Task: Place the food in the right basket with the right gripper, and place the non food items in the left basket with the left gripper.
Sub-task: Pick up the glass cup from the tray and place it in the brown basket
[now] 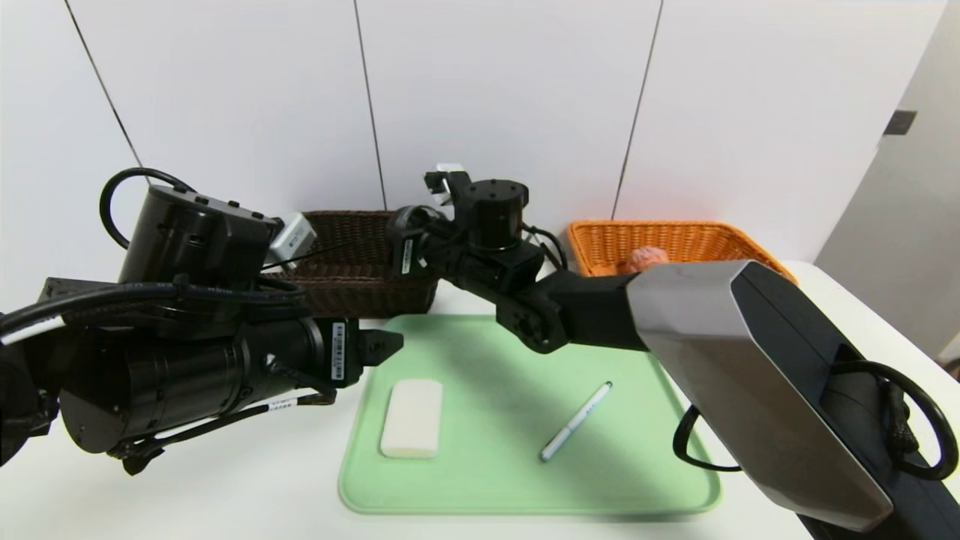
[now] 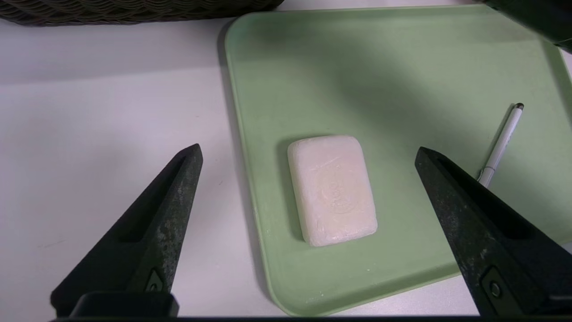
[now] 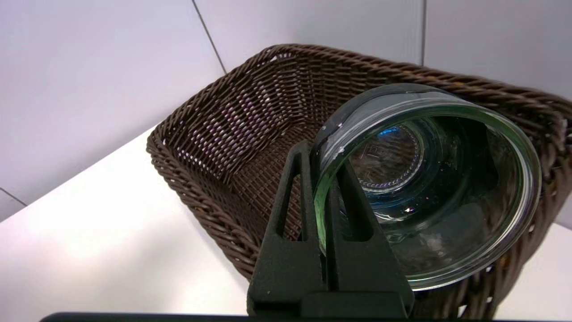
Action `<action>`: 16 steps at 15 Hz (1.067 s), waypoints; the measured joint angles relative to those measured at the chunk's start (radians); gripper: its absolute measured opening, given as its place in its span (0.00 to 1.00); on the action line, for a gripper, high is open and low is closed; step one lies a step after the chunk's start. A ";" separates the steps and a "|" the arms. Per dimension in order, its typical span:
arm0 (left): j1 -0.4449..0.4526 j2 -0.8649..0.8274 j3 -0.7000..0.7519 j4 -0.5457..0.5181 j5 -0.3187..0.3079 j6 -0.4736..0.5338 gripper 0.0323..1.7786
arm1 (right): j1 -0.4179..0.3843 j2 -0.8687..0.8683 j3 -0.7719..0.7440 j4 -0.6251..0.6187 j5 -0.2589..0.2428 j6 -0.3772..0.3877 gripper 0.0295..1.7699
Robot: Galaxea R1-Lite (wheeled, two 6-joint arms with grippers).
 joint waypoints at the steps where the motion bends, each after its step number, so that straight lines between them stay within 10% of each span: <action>1: 0.000 0.002 0.000 0.000 0.000 0.000 0.95 | 0.000 0.004 0.000 0.000 0.008 0.000 0.04; 7: -0.001 0.009 0.003 0.000 -0.004 0.000 0.95 | 0.002 0.022 0.000 0.001 0.019 0.006 0.04; 16: -0.001 0.013 0.004 0.000 -0.004 -0.001 0.95 | -0.001 0.006 0.001 -0.012 0.017 0.006 0.66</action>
